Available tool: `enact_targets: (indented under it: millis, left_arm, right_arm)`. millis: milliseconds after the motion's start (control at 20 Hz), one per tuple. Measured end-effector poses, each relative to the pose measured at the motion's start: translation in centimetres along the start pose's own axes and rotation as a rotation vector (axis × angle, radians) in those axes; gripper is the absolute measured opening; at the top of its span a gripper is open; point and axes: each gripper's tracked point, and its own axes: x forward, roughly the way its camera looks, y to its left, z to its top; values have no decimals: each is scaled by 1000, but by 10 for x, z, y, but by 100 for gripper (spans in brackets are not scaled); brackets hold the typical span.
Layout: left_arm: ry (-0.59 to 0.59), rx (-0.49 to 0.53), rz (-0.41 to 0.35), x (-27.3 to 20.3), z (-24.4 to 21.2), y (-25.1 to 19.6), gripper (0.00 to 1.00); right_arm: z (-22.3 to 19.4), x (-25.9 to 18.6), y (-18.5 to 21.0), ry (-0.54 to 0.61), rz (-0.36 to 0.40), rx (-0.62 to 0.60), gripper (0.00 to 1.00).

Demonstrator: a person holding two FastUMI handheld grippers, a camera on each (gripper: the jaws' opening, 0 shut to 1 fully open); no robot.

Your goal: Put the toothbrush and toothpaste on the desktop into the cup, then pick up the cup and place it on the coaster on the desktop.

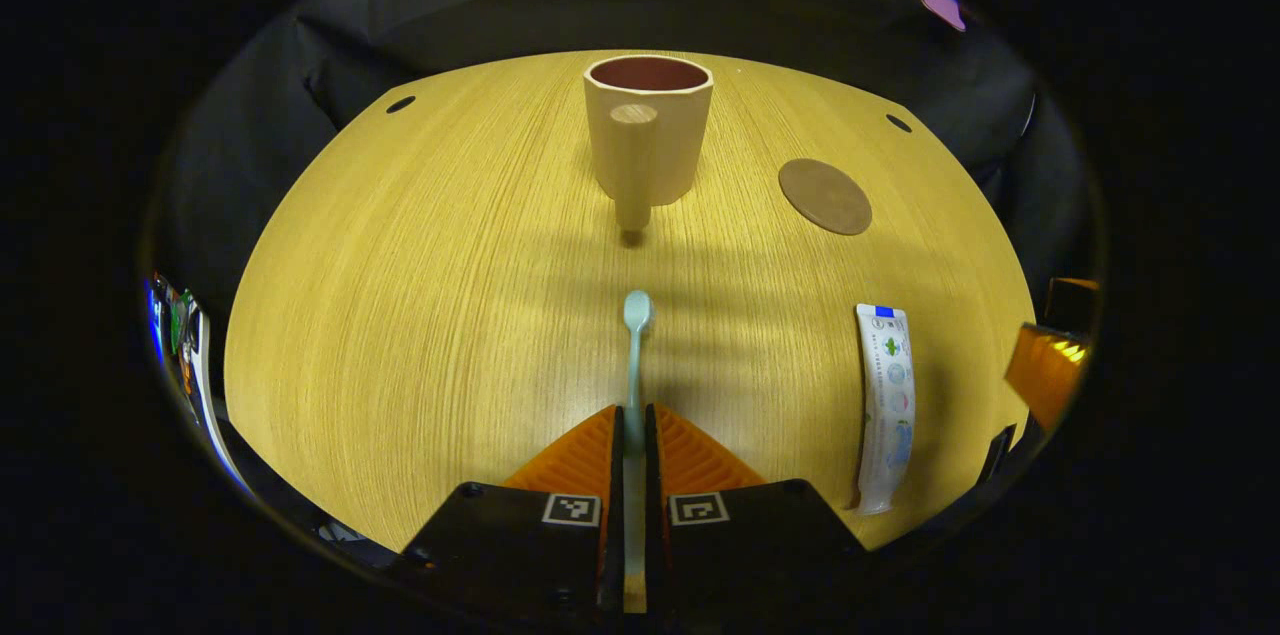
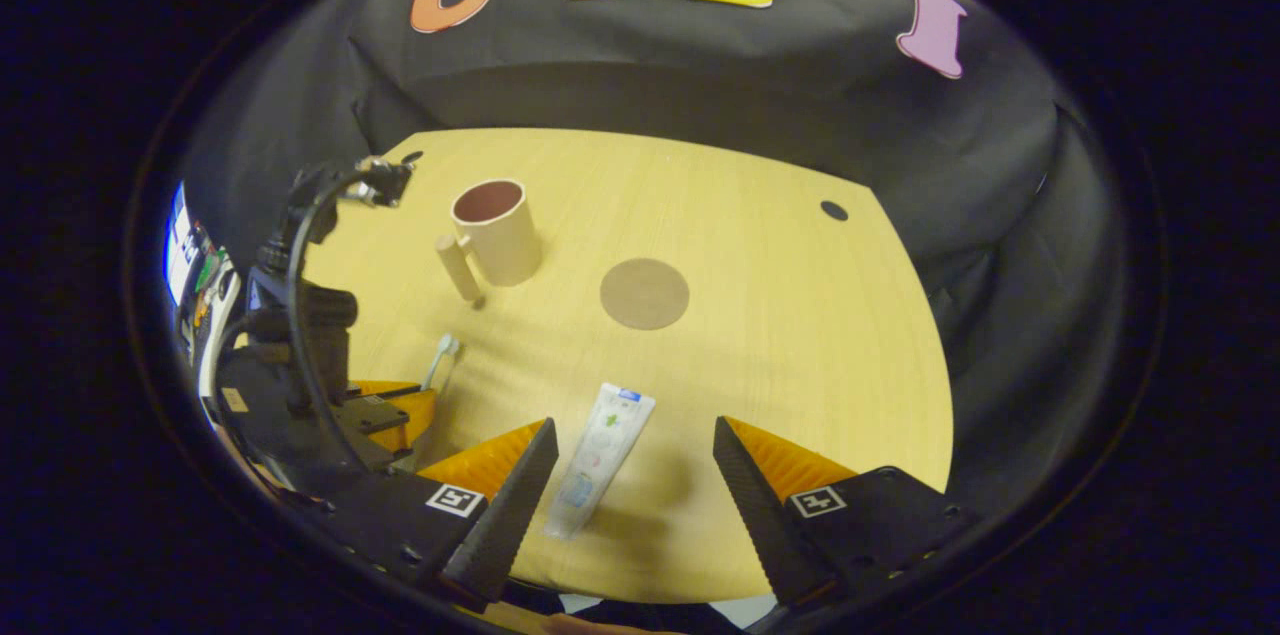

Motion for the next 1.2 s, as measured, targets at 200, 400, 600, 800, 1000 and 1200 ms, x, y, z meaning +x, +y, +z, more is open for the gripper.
enact_targets:
  millis: [200,400,600,800,1000,1200]
  left_arm:
    - [-44,-23,-1,-25,5,12,11]
    - [-112,-38,11,-52,16,28,11]
    - [-188,-62,9,-78,28,37,11]
    - [-301,-41,0,-108,51,42,11]
    - [-438,-18,-43,-137,82,35,11]
    - [-489,-11,-27,-150,108,40,11]
  right_arm:
    - [-21,22,18,98,15,27,93]
    - [-45,36,25,197,9,69,93]
    - [-63,49,27,256,-13,72,93]
    - [-76,60,37,327,2,147,83]
    - [-88,67,34,385,-23,200,65]
    - [-93,68,28,405,5,226,43]
